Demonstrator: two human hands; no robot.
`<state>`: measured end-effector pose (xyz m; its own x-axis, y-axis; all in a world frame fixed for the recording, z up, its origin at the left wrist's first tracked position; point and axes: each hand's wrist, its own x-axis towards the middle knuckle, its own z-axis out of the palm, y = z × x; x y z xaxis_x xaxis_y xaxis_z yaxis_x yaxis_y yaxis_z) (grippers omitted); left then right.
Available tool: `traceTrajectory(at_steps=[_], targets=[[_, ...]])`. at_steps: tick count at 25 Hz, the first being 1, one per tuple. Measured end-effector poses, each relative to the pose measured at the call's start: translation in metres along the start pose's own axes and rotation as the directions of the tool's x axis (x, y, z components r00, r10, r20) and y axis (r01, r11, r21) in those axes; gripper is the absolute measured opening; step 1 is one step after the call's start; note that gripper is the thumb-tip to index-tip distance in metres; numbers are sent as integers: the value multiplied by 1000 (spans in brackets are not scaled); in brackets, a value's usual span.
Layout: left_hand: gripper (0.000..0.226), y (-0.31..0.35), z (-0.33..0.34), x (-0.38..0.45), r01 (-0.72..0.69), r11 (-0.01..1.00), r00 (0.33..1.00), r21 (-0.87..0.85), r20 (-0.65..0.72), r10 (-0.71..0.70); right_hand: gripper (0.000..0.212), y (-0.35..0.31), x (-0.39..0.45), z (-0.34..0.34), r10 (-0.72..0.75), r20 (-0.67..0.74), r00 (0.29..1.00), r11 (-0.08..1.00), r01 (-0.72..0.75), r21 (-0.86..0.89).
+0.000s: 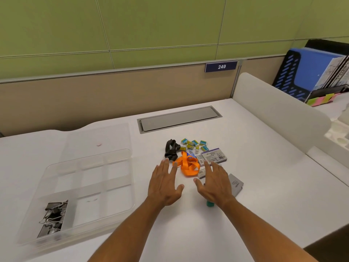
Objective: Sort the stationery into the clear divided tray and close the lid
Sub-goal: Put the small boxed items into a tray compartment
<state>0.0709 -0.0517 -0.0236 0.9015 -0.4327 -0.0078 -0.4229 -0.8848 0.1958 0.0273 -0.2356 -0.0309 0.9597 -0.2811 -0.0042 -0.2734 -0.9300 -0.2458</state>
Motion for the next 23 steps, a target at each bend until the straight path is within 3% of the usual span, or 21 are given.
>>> traceTrajectory(at_steps=[7,14,19,23], targets=[[84,14,16,14,-6,999,999,-38,33,8,58,33,27,-6,149,5,989,989,-149,19],[65,43,13,31,-127,992,991,-29,-52,125,51,47,45,-5,107,44,993,994,-107,-7],[56,74,17,53,-221,970,975,99,-2,222,61,61,44,-11,92,52,994,954,-103,281],[45,88,25,66,-241,942,970,235,68,231,59,67,45,-16,78,32,996,917,-84,389]])
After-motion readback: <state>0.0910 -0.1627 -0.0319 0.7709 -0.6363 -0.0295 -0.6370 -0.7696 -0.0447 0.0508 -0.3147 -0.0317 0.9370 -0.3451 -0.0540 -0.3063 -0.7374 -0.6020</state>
